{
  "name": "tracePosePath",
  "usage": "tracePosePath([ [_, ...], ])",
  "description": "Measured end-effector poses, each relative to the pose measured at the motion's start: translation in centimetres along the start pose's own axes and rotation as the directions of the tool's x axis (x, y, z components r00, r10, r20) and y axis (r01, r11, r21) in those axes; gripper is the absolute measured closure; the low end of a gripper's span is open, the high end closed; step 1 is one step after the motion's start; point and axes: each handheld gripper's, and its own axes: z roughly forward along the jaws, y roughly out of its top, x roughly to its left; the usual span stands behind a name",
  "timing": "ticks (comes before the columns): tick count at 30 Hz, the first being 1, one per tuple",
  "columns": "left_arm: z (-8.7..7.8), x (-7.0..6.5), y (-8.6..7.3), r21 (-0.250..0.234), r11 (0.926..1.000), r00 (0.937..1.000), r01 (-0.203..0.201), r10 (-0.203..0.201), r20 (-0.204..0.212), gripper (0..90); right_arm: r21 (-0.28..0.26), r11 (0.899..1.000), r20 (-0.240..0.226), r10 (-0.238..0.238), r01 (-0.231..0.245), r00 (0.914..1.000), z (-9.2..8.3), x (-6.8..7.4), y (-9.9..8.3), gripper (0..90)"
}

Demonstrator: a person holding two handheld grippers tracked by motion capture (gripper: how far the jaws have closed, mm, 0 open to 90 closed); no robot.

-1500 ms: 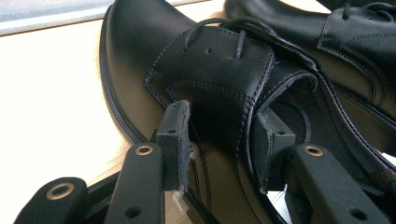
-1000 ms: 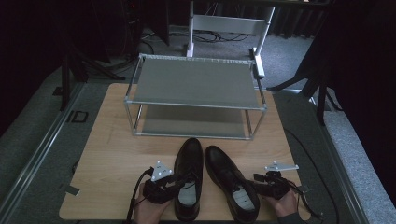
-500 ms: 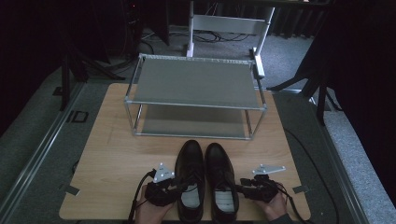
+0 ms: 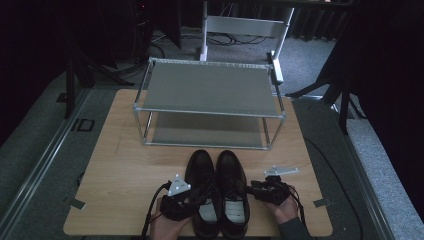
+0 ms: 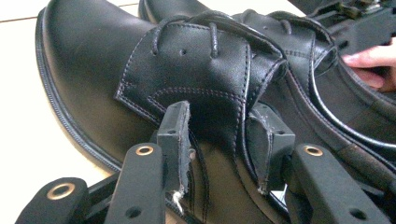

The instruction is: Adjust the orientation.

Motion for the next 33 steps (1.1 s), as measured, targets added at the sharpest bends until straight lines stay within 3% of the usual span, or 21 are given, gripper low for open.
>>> tracePosePath([
  [6,-0.7,0.5,-0.3,-0.01,0.9999,0.9999,0.004,-0.004,-0.012,61.2,-0.003,1.0,0.053,-0.02,0.02,0.9984,0.2,0.1,1.3,56.3],
  [9,-1.5,1.2,-0.5,-0.028,0.9995,0.9999,0.013,-0.013,-0.007,57.3,-0.016,1.0,0.072,0.007,-0.006,0.9974,0.1,-0.3,0.7,47.7],
  [12,-2.0,1.6,-0.3,-0.014,0.9999,0.9999,0.005,-0.005,-0.014,48.2,-0.014,1.0,0.076,0.011,-0.01,0.997,-0.1,-0.3,0.2,45.5],
  [14,-2.3,1.5,-0.3,-0.014,0.9999,0.9999,-0.009,0.008,-0.014,48.5,-0.002,1.0,0.112,-0.011,0.011,0.9936,-0.6,0.0,-0.1,44.8],
  [17,-3.2,1.5,-0.3,-0.055,0.9985,1.0,-0.005,0.004,-0.002,48.2,0.005,1.0,0.114,-0.01,0.01,0.9935,-1.0,0.0,-0.6,44.6],
  [21,-4.3,2.1,-0.3,-0.063,0.998,0.9985,-0.009,0.005,-0.055,48.4,0.031,0.999,0.111,-0.016,0.013,0.9937,-1.0,0.0,-1.4,44.2],
  [25,-4.3,3.4,-1.0,-0.021,0.9997,0.9927,0.012,-0.014,-0.12,53.5,0.06,0.998,0.123,-0.035,0.028,0.9918,-0.9,0.4,-2.0,44.4],
  [27,-3.6,3.9,-1.6,0.032,0.9994,0.9902,0.013,-0.009,-0.139,56.0,0.058,0.998,0.119,-0.036,0.03,0.9923,-1.0,0.4,-2.2,44.8],
  [30,-2.3,4.2,-2.6,0.1,0.9947,0.9911,0.024,-0.011,-0.133,58.0,0.062,0.997,0.116,-0.044,0.037,0.9923,-1.0,0.7,-2.3,45.8],
  [33,-1.0,3.9,-3.2,0.163,0.9866,0.9927,0.004,0.015,-0.12,59.9,0.074,0.995,0.09,-0.071,0.064,0.9934,-0.8,1.3,-2.2,48.6],
])
